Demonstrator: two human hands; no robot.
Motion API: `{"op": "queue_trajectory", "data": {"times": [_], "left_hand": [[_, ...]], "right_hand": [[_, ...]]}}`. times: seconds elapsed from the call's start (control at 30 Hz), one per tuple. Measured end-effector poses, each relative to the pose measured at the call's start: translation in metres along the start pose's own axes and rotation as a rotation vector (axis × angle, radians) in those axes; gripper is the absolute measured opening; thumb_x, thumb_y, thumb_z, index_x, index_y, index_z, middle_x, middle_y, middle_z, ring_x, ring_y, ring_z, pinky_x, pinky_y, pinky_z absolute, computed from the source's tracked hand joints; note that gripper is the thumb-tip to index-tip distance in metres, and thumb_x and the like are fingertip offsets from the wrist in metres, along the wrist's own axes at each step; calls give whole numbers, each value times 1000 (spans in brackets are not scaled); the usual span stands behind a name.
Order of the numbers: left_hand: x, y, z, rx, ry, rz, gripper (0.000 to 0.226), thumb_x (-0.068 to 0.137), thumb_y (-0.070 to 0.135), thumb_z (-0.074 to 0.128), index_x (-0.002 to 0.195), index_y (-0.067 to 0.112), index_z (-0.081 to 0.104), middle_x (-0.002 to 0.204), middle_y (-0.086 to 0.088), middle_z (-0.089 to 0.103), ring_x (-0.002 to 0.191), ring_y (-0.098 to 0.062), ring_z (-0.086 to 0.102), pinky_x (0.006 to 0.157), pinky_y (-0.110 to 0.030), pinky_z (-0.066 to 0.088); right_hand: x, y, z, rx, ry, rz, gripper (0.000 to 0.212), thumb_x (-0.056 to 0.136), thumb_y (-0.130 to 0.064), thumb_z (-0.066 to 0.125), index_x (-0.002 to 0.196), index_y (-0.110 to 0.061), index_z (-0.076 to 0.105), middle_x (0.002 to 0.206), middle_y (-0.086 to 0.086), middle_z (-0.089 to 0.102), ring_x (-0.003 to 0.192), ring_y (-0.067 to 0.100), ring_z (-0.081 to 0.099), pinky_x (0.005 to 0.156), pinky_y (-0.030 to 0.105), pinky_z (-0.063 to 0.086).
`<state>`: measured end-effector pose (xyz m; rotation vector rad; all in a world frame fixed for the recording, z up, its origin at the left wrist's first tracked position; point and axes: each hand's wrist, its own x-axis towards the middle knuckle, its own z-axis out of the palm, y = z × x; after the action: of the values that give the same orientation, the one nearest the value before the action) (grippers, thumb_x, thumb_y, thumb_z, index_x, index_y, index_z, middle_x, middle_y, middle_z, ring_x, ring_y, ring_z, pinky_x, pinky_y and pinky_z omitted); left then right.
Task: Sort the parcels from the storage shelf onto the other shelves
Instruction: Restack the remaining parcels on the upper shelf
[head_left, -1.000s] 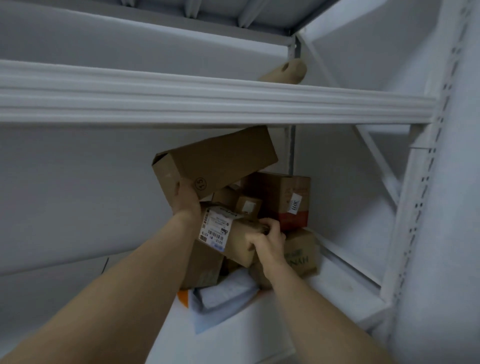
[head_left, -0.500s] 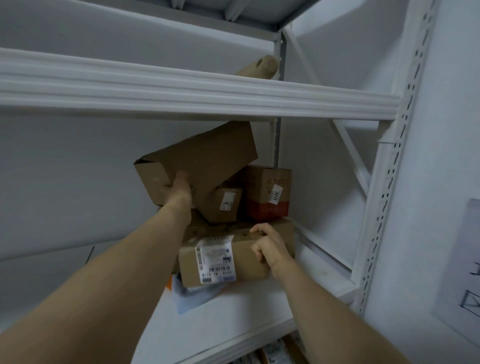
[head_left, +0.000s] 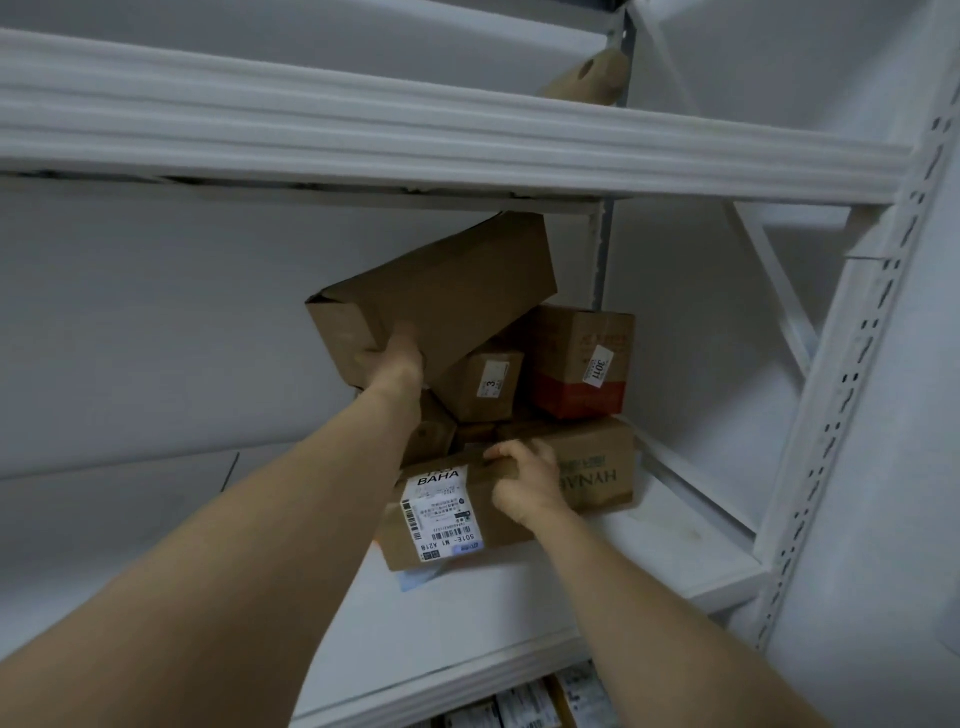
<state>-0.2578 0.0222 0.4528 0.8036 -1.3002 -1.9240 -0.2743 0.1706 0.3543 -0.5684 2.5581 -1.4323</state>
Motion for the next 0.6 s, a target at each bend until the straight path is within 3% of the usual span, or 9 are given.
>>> {"op": "queue_trajectory", "data": {"times": [0.07, 0.17, 0.27, 0.33, 0.4, 0.53, 0.6], "left_hand": [[2, 0, -1, 5, 3, 6, 64, 80, 49, 52, 137, 21, 46, 123, -7, 59, 100, -28, 62, 85, -40, 56], [4, 0, -1, 1, 16, 6, 63, 80, 50, 51, 136, 21, 47, 122, -6, 59, 101, -28, 61, 93, -43, 52], [4, 0, -1, -7, 22, 13, 62, 81, 50, 52, 136, 21, 45, 120, -6, 59, 102, -29, 60, 93, -43, 52], [5, 2, -2, 5, 17, 22, 65, 80, 52, 51, 138, 22, 44, 123, -7, 58, 105, -30, 60, 95, -44, 51], [5, 2, -3, 33, 16, 16, 66, 81, 52, 51, 139, 21, 42, 125, -7, 57, 107, -31, 59, 96, -45, 50], [1, 3, -4, 65, -2, 7, 76, 77, 60, 52, 141, 21, 42, 127, -6, 56, 109, -29, 57, 97, -44, 48], [0, 7, -4, 17, -25, -5, 105, 51, 83, 50, 139, 25, 45, 127, -4, 58, 108, -29, 58, 97, -47, 47]], "right_hand": [[-2, 2, 6, -178, 68, -56, 48, 82, -2, 52, 113, -38, 62, 149, 1, 21, 137, 26, 23, 113, 38, 25], [-5, 1, 8, -299, 90, -53, 47, 83, -14, 56, 120, -42, 58, 146, 2, 26, 133, 26, 27, 111, 40, 25], [-5, -6, 11, -805, 130, -274, 52, 80, -29, 64, 130, -30, 53, 148, 7, 26, 136, 29, 23, 111, 43, 18], [-3, -15, 20, -1111, 37, -407, 65, 77, -39, 66, 135, -19, 46, 144, 13, 34, 133, 33, 26, 113, 48, 11], [1, -24, 28, -1280, -64, -394, 78, 76, -48, 66, 141, -17, 36, 143, 17, 35, 134, 39, 26, 115, 52, 5], [11, -41, 35, -1398, -246, -352, 99, 80, -51, 62, 154, -17, 6, 155, 23, 15, 143, 43, 10, 115, 55, 0], [16, -45, 34, -1357, -341, -299, 104, 80, -46, 65, 154, -19, -4, 156, 25, 8, 144, 45, 3, 115, 57, -3]]}}
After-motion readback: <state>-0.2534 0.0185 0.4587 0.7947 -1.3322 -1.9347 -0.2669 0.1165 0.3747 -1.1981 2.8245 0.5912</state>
